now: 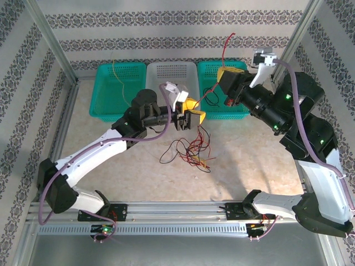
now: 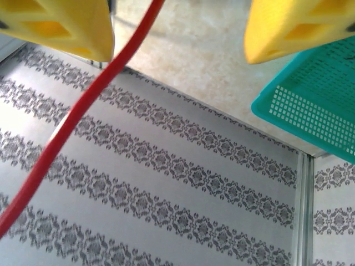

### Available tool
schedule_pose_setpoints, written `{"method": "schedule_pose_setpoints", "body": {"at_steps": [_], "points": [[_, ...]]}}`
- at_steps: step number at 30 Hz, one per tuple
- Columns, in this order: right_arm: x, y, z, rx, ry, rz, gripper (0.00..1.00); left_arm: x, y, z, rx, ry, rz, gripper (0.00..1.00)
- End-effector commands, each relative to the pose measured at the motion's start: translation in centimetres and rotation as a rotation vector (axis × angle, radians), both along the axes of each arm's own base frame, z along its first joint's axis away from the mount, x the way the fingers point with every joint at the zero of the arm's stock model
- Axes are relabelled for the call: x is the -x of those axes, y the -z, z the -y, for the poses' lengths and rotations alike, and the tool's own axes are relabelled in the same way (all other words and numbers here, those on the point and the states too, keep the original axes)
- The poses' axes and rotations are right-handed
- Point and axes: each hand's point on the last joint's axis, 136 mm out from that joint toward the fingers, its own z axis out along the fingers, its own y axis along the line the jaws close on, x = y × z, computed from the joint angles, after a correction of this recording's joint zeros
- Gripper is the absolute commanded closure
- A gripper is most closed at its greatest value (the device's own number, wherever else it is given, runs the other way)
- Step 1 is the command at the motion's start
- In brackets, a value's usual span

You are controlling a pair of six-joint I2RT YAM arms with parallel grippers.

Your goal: Untangle the cables

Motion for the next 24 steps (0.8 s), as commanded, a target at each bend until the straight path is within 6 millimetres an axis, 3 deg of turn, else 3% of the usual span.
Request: {"method": "schedule_pose_setpoints", "body": {"at_steps": [1,2,5,6,11,13,14,17,18,21,24], "points": [[0.4,-1.5,-0.3,-0.088,-0.048,0.018,1.0,1.2,-2.8,0.9,0.079,0.064,0.069,0.5],[0.3,-1.5,-0.4,-0.093,-0.052,0.017,1.0,1.2,-2.6,1.0,0.078,0.067,0.062,0.57],[0.2,-1.8,0.1,-0.107,-0.033,0.025,1.0,1.2,-1.8,1.1,0.063,0.067,0.046,0.95],[0.1,-1.9,0.4,-0.112,-0.018,0.028,1.0,1.2,-1.3,1.1,0.055,0.06,0.037,1.0],[-0.3,-3.3,1.6,-0.164,0.002,0.039,1.0,2.3,1.1,1.2,0.038,0.077,0.003,1.0],[-1.1,-2.6,1.3,-0.167,-0.007,0.004,0.99,2.5,1.0,0.9,0.061,0.068,-0.017,1.0],[-1.5,-1.9,1.1,-0.16,-0.01,-0.02,0.93,2.4,0.7,0.6,0.079,0.052,-0.018,1.0],[-2.8,2.0,0.3,-0.114,-0.012,-0.114,0.62,1.2,-1.4,-0.5,0.146,-0.032,-0.04,1.0],[-3.1,4.1,0.1,-0.085,-0.01,-0.146,0.56,0.4,-2.0,-1.0,0.164,-0.08,-0.06,1.0],[-3.9,12.4,0.3,-0.003,0.037,-0.291,0.52,-1.6,-2.7,-2.2,0.175,-0.215,-0.114,1.0],[-2.5,20.2,0.1,-0.016,0.008,-0.426,0.49,-2.5,-3.0,-2.9,0.185,-0.281,-0.166,1.0]]}}
